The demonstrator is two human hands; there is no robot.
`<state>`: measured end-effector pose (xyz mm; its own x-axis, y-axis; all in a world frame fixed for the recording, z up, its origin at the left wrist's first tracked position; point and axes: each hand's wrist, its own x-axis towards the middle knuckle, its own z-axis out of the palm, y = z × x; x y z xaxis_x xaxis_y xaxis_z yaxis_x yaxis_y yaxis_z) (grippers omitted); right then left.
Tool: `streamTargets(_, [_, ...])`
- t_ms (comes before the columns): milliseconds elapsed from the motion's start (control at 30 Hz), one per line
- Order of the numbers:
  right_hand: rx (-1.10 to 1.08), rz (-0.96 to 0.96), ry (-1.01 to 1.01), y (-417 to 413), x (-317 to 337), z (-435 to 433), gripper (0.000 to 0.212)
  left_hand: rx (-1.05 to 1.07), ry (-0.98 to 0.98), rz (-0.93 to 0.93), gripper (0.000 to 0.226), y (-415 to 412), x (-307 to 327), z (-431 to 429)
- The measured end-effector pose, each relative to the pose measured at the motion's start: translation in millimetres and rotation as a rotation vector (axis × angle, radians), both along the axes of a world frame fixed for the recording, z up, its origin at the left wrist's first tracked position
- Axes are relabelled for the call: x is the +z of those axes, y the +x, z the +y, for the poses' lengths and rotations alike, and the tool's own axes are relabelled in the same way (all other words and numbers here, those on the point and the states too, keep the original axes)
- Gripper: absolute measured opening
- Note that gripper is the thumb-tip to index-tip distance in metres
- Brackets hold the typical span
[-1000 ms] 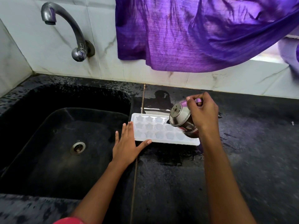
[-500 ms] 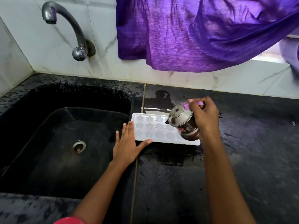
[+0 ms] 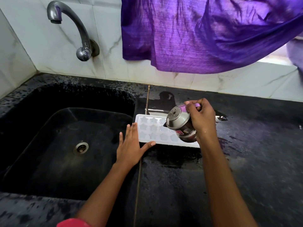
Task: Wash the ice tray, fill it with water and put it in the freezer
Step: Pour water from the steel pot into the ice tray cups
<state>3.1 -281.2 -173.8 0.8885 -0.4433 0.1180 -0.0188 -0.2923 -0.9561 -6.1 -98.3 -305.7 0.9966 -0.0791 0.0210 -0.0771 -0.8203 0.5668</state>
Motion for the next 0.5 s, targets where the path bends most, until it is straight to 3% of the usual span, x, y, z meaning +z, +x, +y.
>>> streamTargets(233, [0.051,-0.013,-0.192,2,-2,14,0.024,-0.005,0.016,0.006,0.104,-2,2,1])
streamTargets(500, [0.093,-0.008,-0.282,2,4,18,0.010,-0.010,0.040,0.002,0.105,-1,0,1])
